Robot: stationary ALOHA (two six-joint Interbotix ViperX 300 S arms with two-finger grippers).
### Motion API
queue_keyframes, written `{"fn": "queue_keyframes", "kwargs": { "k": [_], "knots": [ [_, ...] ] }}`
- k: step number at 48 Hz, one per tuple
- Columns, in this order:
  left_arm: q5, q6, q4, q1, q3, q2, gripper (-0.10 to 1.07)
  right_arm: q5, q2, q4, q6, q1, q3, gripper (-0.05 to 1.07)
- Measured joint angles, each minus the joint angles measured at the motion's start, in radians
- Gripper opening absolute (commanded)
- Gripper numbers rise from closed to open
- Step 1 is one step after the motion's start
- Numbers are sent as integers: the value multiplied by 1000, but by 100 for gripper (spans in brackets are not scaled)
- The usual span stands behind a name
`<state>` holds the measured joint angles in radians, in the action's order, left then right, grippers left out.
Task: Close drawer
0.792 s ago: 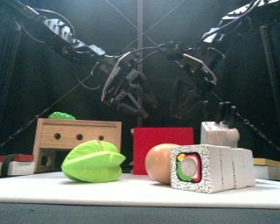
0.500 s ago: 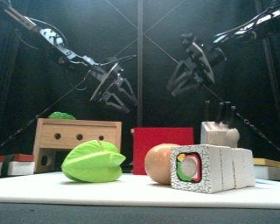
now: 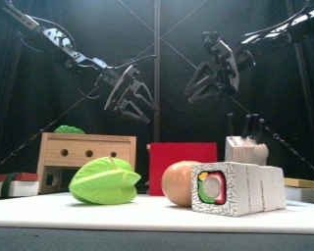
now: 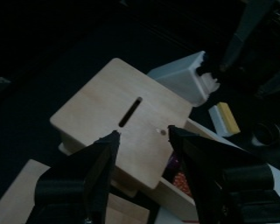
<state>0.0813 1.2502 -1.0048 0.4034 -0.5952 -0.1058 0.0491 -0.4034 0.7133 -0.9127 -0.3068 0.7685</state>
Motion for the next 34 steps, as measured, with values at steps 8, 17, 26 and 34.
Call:
{"fn": "queue_keyframes", "kwargs": {
  "k": [8, 17, 26, 34],
  "knots": [
    [-2, 0, 0, 0, -23, -21, 86, 0, -5, -2, 0, 9, 2, 81],
    [-2, 0, -3, -6, -64, -57, 86, 0, -15, -2, 0, 41, 6, 81],
    [3, 0, -2, -12, -81, -87, 86, 0, -18, -2, 0, 94, 9, 81],
    [0, 0, 2, -9, -66, -72, 85, 0, -15, -2, 0, 150, 11, 80]
  ]
}}
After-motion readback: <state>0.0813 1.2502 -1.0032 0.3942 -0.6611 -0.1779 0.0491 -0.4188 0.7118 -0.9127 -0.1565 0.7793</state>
